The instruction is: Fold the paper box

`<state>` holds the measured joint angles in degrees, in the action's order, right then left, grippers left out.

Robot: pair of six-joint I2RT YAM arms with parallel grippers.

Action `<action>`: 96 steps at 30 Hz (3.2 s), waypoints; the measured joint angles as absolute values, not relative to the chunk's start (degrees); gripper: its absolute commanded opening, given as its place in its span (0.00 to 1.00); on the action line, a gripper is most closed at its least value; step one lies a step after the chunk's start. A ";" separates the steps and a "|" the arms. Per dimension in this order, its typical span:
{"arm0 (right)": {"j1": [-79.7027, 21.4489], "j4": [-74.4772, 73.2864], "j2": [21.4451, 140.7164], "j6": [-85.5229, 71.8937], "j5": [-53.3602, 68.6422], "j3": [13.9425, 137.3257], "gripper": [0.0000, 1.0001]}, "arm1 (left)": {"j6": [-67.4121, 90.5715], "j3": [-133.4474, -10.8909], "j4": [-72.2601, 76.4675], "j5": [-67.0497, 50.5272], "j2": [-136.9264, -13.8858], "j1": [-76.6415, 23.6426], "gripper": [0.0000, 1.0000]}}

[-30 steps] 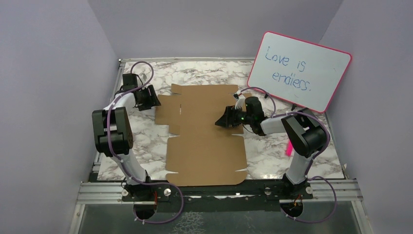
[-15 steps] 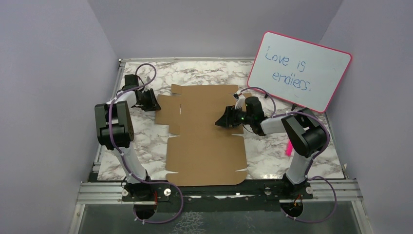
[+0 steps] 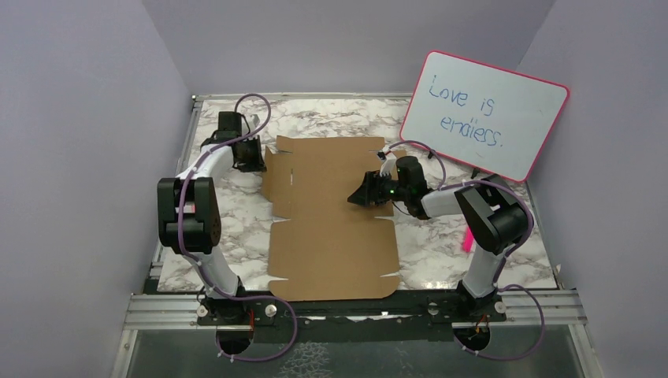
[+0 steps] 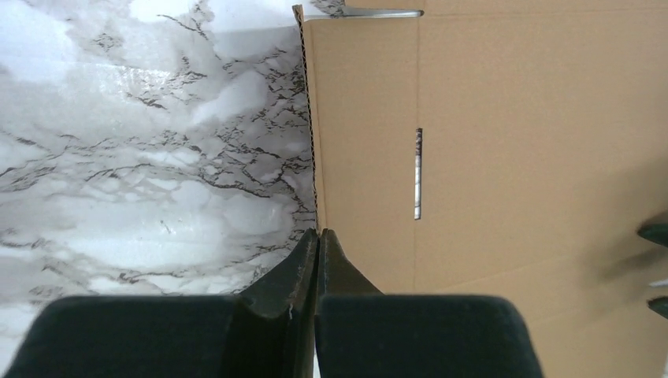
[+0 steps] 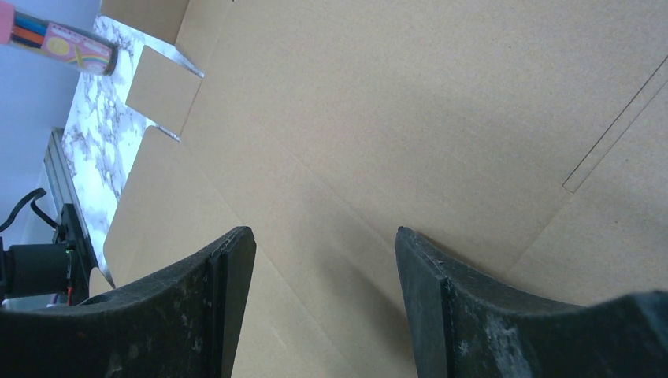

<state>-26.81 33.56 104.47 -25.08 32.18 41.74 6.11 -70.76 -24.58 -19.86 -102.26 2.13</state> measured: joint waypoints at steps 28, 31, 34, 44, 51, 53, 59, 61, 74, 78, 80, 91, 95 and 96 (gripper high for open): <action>-26.83 33.85 104.47 -25.50 31.99 41.60 0.71 | 7.18 -83.94 -37.89 12.64 -101.62 -22.52 0.00; -26.83 33.87 104.47 -25.52 31.99 41.60 0.71 | 7.66 -84.97 -38.11 13.72 -102.63 -24.23 0.00; -26.83 33.89 104.47 -25.54 31.97 41.60 0.71 | 7.88 -85.69 -38.11 15.07 -103.68 -26.13 0.00; -26.83 34.28 104.47 -25.54 31.97 41.39 0.71 | 8.03 -88.58 -39.42 21.56 -107.28 -30.59 0.03; -26.83 34.50 104.47 -25.54 31.97 41.28 0.71 | 7.75 -89.34 -42.13 25.63 -107.35 -30.89 0.17; -26.92 34.65 104.47 -25.54 31.97 41.17 0.71 | 7.60 -89.34 -43.09 26.98 -107.33 -30.98 0.21; -26.98 34.22 104.20 -25.50 31.97 41.17 0.71 | 7.18 -87.94 -45.04 31.31 -105.34 -31.22 0.34; -27.05 33.36 103.74 -25.45 31.97 41.17 0.71 | 7.20 -87.68 -45.60 31.88 -104.03 -31.11 0.38; -26.87 19.38 95.98 -20.27 24.95 49.36 0.80 | 7.53 -87.07 -38.44 23.77 -94.72 -28.01 0.77; -25.85 16.21 95.35 -18.39 21.63 53.30 0.81 | 9.43 -82.85 -32.05 14.70 -94.89 -26.17 0.80; -25.02 14.68 95.37 -17.85 20.34 54.87 0.81 | 10.92 -80.16 -29.39 10.72 -95.35 -25.34 0.81; -17.52 8.43 103.79 -15.73 14.63 68.86 0.84 | 18.94 -66.81 -14.02 -4.32 -102.28 -24.49 0.86; -16.10 6.37 109.56 -15.14 13.76 74.70 0.86 | 20.10 -63.77 -11.22 -5.98 -103.35 -24.47 0.87; -15.99 5.93 111.04 -14.92 13.61 76.25 0.86 | 20.23 -63.31 -10.76 -6.11 -103.37 -24.43 0.87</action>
<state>-15.99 5.93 111.04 -14.92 13.61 76.25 20.23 -63.31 -10.76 -6.11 -103.37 -24.43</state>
